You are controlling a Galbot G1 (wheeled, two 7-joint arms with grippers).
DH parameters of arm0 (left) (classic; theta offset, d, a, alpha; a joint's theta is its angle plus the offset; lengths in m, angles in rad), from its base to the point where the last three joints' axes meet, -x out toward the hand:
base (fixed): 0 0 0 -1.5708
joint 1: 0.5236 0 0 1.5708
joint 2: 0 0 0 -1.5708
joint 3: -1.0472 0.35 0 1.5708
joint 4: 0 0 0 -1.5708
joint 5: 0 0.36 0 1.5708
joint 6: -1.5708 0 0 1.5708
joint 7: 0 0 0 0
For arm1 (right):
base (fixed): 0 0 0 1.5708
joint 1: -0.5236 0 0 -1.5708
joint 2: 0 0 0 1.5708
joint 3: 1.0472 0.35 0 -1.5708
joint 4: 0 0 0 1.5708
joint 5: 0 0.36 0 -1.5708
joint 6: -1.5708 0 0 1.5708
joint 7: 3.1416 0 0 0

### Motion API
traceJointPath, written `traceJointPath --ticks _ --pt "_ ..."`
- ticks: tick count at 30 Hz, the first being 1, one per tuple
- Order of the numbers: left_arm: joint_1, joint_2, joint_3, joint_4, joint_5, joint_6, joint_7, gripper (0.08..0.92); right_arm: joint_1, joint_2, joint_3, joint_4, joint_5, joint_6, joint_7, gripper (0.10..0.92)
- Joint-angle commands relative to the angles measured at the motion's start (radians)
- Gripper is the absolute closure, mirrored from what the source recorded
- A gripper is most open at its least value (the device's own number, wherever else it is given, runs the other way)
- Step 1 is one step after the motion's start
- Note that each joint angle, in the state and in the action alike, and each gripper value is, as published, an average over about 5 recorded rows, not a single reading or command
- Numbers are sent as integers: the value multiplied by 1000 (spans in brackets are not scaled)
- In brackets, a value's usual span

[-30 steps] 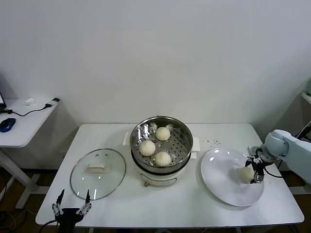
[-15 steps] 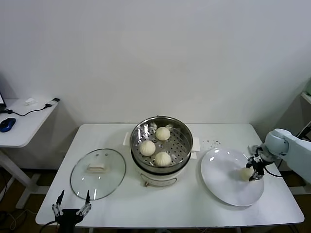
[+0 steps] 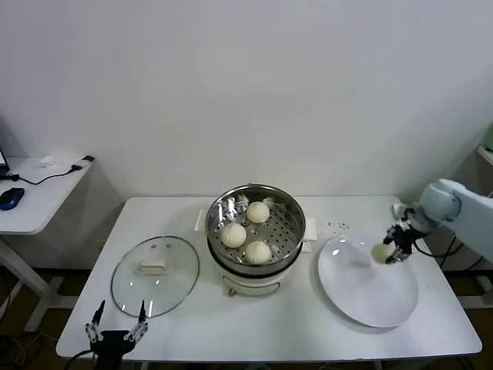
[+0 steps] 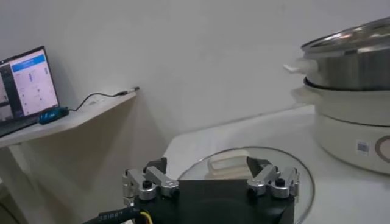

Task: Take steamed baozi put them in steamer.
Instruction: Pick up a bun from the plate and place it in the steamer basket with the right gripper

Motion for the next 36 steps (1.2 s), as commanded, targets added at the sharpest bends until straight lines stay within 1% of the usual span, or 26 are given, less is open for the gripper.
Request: traceJointPath --ticks 1,4,6,11,13,18,23,29,36 --pt "-3 6 14 -11 -3 1 2 177 549 224 -455 -9 416 -19 5 474" --pt "-6 11 21 -17 -4 2 3 177 610 313 -507 -1 530 -38 20 473" --pt "-6 15 27 -18 -4 0 4 177 629 366 -520 7 580 -51 31 472" --pt "-2 22 41 -22 -12 -4 4 177 620 501 -521 30 669 -92 81 469" --pt "3 25 43 -27 -20 -4 4 177 600 547 -520 34 683 -105 98 467" --pt "17 36 40 -32 -42 -9 5 177 537 628 -525 41 681 -131 130 465" --pt "21 41 37 -26 -55 -12 5 177 478 665 -547 46 672 -144 163 465" --pt "20 38 38 -9 -56 -17 4 177 418 686 -570 43 639 -156 181 465" --pt "13 40 26 9 -68 -20 4 177 355 674 -581 43 595 -169 203 461"
